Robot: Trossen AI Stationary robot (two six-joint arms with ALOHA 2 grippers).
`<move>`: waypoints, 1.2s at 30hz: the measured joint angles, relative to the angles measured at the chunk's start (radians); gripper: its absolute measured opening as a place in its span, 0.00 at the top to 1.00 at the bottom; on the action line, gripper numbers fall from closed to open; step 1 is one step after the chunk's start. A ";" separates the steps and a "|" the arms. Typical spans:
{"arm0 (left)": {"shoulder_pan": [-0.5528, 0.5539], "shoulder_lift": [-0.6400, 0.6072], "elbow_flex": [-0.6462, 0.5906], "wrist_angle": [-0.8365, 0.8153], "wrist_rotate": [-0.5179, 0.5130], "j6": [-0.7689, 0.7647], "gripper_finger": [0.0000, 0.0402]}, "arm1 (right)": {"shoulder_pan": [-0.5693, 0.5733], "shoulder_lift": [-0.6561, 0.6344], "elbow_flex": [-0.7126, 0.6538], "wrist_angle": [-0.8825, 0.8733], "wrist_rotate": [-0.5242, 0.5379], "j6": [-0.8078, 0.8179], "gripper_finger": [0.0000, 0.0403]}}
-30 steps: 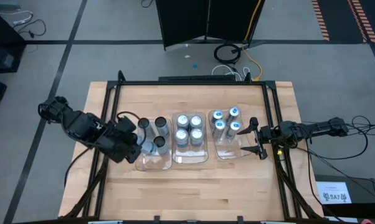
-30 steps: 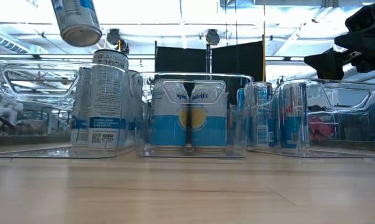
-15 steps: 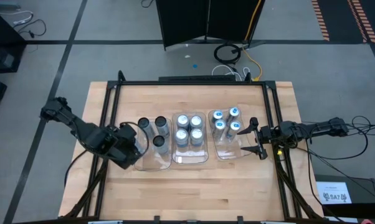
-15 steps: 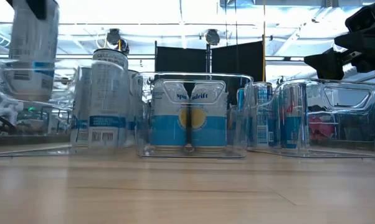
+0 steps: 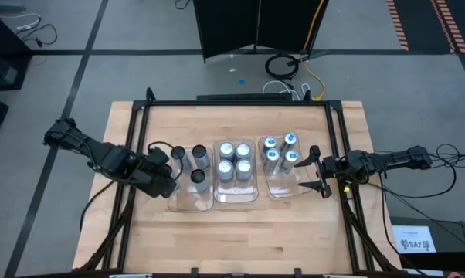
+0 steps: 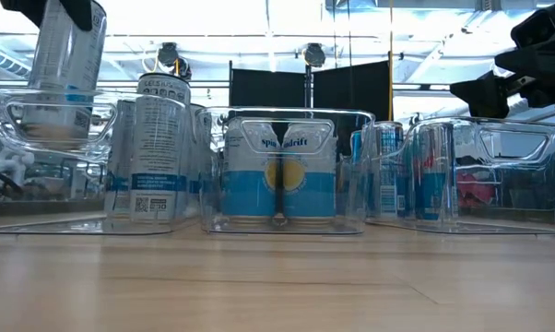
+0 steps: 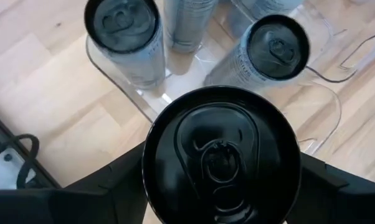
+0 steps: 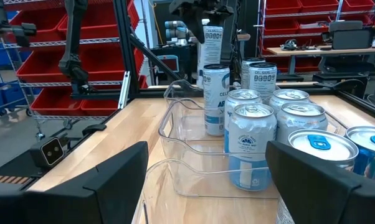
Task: Sort soda cans
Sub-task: Put the white soda can into the left transparent bin
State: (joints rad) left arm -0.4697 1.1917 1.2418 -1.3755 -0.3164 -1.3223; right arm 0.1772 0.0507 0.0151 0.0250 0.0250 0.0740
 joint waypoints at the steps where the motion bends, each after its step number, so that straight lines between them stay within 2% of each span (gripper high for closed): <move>1: 0.006 0.000 0.000 -0.003 0.002 0.003 0.29 | 0.000 0.000 0.000 0.000 0.000 0.000 0.21; 13: 0.113 0.000 0.003 0.006 0.015 0.112 0.29 | 0.000 0.000 0.000 0.000 0.000 0.000 0.21; 20: 0.177 -0.008 0.004 0.005 0.068 0.160 0.29 | 0.000 0.000 0.000 0.000 0.000 0.000 0.21; 26: 0.196 -0.038 0.004 0.006 0.100 0.177 0.29 | 0.000 0.000 0.000 0.000 0.000 0.000 0.21; 36: 0.196 -0.083 0.005 0.077 0.083 0.177 0.29 | 0.000 0.000 0.000 0.000 0.000 0.000 0.21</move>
State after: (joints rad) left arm -0.2737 1.1084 1.2472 -1.2980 -0.2333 -1.1458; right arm 0.1772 0.0509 0.0151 0.0254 0.0250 0.0738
